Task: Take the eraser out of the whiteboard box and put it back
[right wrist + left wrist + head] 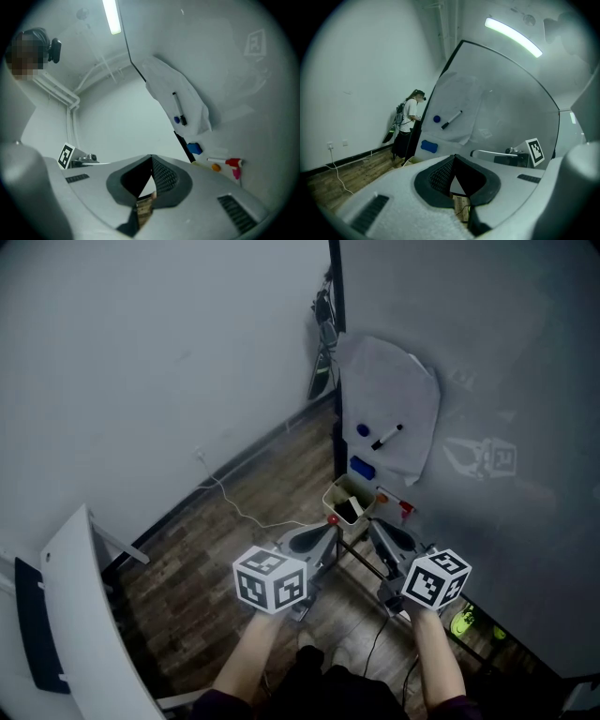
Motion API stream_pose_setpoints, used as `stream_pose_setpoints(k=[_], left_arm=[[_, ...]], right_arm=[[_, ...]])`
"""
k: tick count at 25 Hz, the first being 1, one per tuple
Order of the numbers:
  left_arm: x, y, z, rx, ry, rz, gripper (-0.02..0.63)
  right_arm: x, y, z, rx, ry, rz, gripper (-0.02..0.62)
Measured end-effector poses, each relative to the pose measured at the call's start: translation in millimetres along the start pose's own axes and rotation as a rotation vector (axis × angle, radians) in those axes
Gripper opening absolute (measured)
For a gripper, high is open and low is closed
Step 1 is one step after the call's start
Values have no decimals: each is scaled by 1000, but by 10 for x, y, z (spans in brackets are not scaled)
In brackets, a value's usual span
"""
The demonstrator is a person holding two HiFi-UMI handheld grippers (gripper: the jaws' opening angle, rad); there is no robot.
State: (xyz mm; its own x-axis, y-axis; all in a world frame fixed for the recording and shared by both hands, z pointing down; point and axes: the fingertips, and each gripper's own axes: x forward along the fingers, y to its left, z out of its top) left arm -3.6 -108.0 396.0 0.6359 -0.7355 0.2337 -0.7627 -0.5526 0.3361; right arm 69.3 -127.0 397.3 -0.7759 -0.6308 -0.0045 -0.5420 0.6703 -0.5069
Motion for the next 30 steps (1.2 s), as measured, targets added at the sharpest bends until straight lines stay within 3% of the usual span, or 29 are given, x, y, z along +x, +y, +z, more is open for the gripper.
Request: stream_pose_setpoints(k=[18,25,30], left_arm=[[363,449,35,-30,41,-40,5],[577,596,-215,-72,91,-55,5],[699,694,-422,-107,130,-63,5]], right_arm=[[361,-383,-5,11,-3,-80,3],[509,-622,-271,-113,63,-143,5],[638,-819,-489,-140,125,-159,19]])
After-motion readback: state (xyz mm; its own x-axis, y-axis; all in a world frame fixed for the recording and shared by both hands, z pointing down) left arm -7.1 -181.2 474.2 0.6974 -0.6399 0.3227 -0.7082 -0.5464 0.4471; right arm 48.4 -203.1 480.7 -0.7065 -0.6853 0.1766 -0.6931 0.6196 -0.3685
